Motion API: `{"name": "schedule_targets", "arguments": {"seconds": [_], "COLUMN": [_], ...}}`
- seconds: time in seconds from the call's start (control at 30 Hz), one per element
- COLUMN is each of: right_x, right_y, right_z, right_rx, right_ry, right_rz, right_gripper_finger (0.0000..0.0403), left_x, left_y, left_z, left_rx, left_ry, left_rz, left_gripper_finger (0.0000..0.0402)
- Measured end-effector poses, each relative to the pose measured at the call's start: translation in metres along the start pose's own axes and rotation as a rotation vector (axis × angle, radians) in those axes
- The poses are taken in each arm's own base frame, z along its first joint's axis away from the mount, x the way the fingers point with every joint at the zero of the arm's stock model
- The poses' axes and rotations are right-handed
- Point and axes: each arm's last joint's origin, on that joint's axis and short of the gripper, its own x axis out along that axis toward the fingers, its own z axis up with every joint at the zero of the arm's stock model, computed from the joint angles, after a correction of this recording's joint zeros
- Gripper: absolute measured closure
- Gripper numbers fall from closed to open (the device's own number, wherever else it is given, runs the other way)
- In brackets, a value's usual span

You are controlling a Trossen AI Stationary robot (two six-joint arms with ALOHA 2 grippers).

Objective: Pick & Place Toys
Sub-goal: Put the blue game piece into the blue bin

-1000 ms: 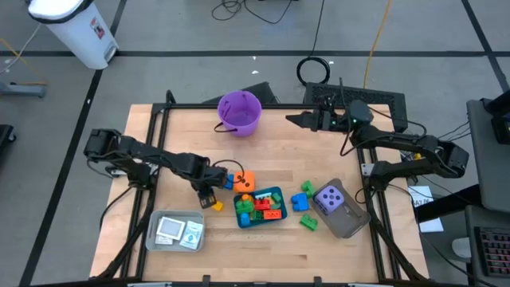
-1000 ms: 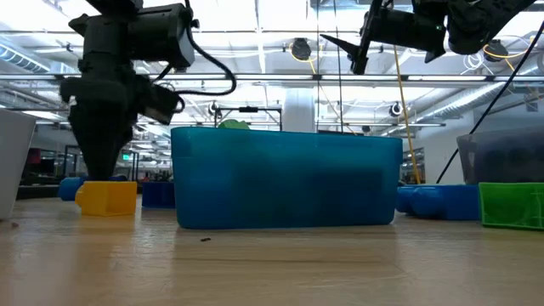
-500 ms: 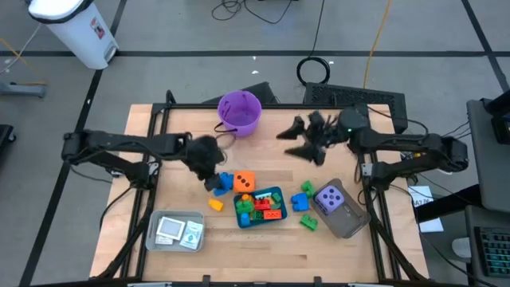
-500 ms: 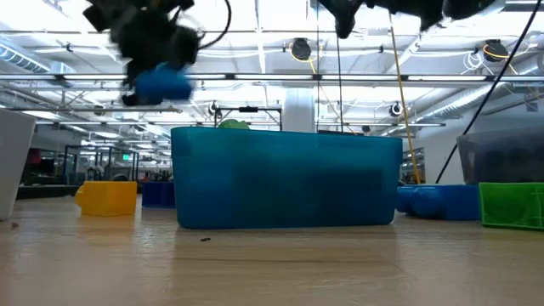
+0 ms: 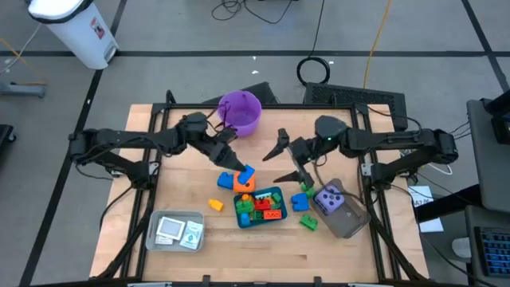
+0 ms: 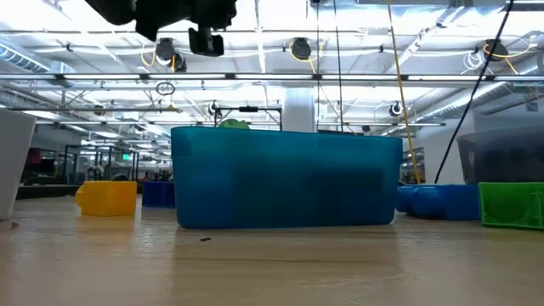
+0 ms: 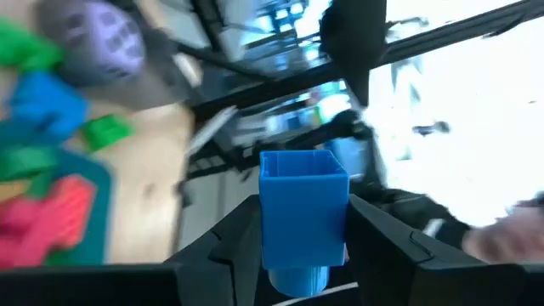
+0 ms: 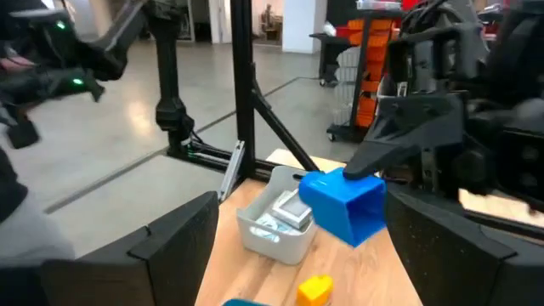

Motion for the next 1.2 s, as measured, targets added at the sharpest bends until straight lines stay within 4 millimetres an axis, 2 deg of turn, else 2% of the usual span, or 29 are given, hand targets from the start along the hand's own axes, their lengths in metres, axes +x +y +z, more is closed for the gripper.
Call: {"name": "schedule_targets", "arguments": {"seconds": [0.23,0.53,0.77,1.03,1.2], "right_x": [0.015,0.015,0.025,0.029,0.028], "right_y": [0.002,0.001,-0.001,0.004,0.004], "right_z": [-0.004,-0.002,-0.011,-0.01,-0.007], "right_rx": [-0.013,-0.043,-0.007,-0.013,0.026], "right_ry": [0.014,-0.003,0.011,-0.009,-0.021], "right_rz": [0.031,-0.022,-0.009,0.01,0.009], "right_gripper_finger": [0.0091,0.0138,0.0144,0.0146,0.0177], "left_x": [0.007,0.009,0.021,0.029,0.028], "left_y": [0.001,0.0,-0.008,-0.008,-0.008], "left_z": [0.008,0.009,0.019,0.028,0.03], "left_rx": [-0.031,-0.05,-0.005,0.008,0.018], "left_ry": [0.003,-0.008,-0.012,0.021,0.007], "left_rz": [-0.101,-0.119,-0.137,-0.146,-0.146], "left_gripper_finger": [0.0256,0.0248,0.0246,0.0246,0.0246]}}
